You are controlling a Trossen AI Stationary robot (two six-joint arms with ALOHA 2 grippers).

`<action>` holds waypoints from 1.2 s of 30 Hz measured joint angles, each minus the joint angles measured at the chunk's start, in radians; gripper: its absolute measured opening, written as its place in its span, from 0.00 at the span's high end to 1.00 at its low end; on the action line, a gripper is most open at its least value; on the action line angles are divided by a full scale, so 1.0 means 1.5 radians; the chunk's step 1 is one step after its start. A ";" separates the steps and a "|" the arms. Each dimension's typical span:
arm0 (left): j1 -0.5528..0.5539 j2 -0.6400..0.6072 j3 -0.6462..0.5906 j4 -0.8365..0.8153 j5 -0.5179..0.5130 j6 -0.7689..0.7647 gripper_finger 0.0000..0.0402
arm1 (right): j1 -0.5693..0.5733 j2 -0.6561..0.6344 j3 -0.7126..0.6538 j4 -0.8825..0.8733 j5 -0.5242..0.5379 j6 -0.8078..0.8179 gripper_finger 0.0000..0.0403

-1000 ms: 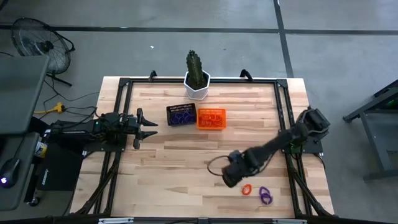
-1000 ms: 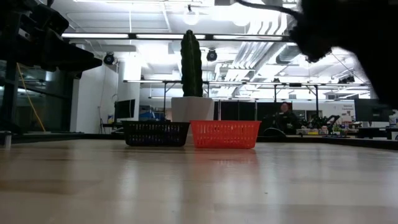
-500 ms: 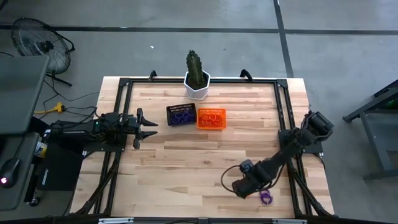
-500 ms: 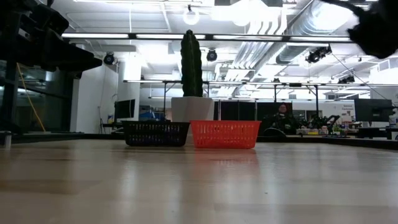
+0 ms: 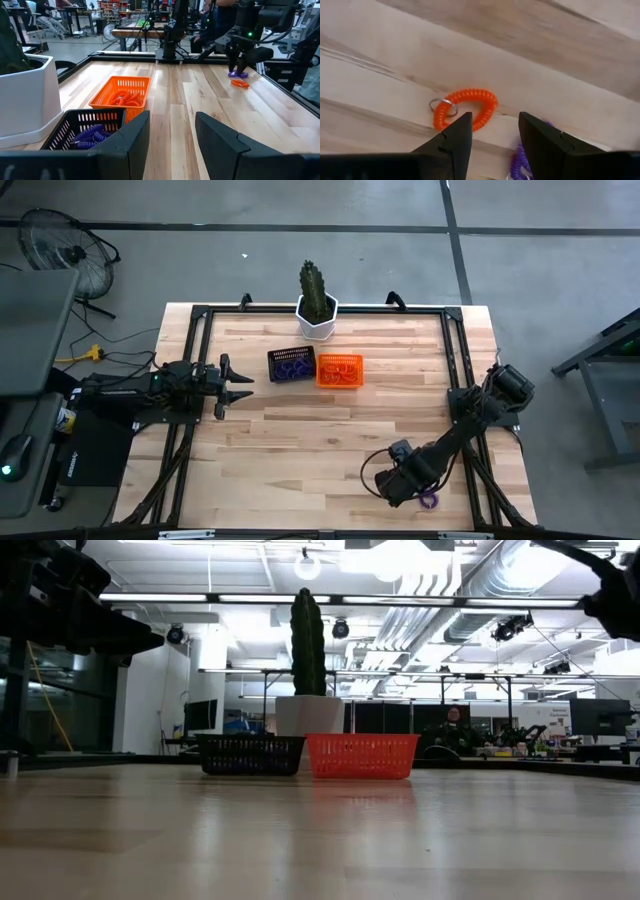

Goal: Sort spring keychains
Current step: Put the orange spring keychain in the orange bin

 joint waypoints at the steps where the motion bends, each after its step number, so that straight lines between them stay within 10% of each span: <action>1: 0.000 0.000 0.000 0.000 0.000 0.000 0.61 | 0.000 0.001 0.000 0.004 0.003 0.000 0.61; 36: 0.000 0.000 0.000 0.000 0.000 0.000 0.61 | -0.003 0.085 0.002 0.081 -0.033 -0.004 0.61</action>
